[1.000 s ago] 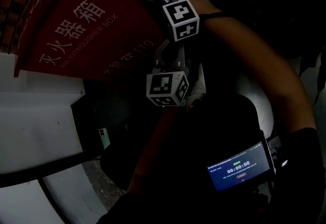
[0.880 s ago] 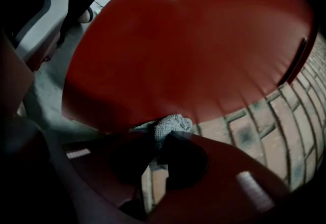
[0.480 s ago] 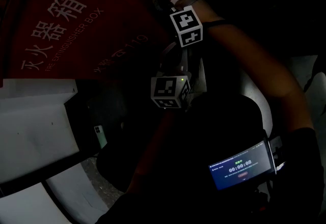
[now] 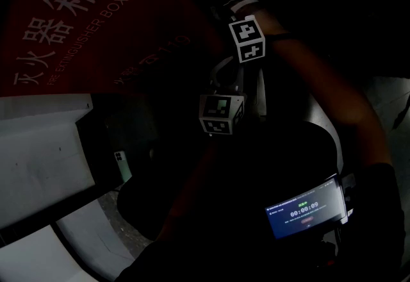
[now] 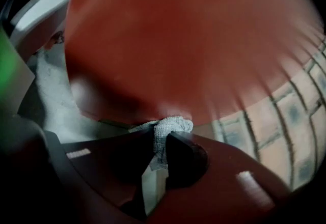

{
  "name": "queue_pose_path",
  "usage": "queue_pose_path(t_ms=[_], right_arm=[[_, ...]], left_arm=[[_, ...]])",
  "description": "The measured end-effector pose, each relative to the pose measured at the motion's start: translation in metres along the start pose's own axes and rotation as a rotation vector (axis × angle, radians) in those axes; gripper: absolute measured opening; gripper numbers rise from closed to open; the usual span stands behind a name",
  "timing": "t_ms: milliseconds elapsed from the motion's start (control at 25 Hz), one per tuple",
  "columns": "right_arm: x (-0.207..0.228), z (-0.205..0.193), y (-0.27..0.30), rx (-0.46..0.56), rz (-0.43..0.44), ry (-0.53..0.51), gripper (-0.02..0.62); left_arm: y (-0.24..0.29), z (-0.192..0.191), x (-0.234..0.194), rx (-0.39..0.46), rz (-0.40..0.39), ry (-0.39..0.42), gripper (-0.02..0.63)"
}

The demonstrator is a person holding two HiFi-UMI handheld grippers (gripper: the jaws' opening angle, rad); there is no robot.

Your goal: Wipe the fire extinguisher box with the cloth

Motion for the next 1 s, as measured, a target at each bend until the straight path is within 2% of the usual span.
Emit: queue_pose_path(t_ms=[200,400,520,680,840,1000], right_arm=[[-0.020,-0.005,0.011,-0.014,0.051,-0.012,0.043],[-0.002,-0.009,-0.006,-0.036,0.005,0.039,0.043],[0.026,-0.001,-0.042,-0.033,-0.075,0.086,0.043],[0.072,0.013,-0.112,-0.026,-0.237,0.168,0.043],[0.097,0.039,-0.181,-0.016,-0.353,0.209,0.044],[0.113,0.086,-0.245,0.065,-0.475,0.278,0.044]], left_arm=[[0.004,-0.013,0.002,-0.045,-0.019,0.005,0.003],[-0.002,-0.005,-0.002,-0.004,-0.012,-0.002,0.003],[-0.025,0.015,-0.004,0.038,-0.013,-0.038,0.003],[-0.060,0.057,-0.004,0.120,-0.002,-0.070,0.003],[-0.105,0.103,-0.005,0.206,0.023,-0.039,0.003],[-0.154,0.138,-0.017,0.262,0.052,-0.005,0.003]])
Point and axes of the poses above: the fingertips, and each gripper's own axes: y forward along the fingers, x to its right, z out of its top, the point moved 9 cm from there along -y, backward along the fingers, and after that the axes turned 1 degree about -y, right-handed, at the moved point
